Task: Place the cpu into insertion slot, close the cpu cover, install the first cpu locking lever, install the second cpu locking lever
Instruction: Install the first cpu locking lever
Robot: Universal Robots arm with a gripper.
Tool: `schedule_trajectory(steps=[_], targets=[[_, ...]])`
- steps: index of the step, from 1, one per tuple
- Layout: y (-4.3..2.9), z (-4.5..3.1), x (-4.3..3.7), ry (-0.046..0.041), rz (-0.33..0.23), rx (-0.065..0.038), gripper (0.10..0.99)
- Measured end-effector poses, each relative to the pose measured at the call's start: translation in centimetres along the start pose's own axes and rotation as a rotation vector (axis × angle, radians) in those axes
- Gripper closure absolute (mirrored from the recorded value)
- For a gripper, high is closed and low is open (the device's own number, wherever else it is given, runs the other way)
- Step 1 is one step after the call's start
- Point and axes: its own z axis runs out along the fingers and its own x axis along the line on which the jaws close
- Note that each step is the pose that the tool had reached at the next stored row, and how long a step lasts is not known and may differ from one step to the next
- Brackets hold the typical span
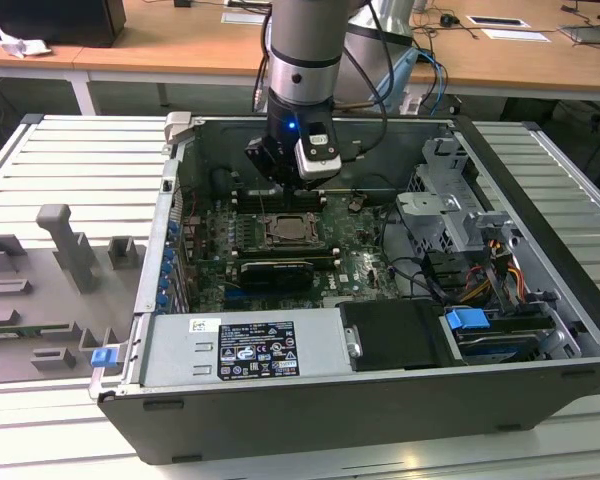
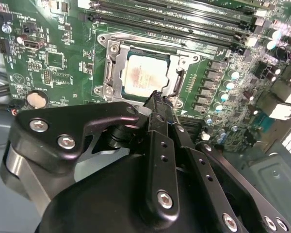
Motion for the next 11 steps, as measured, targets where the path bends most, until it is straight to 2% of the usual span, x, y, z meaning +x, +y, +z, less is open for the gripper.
schedule_trajectory(steps=[11], targets=[[0.00,0.00,0.00,0.0062,-0.120,0.005,0.980]])
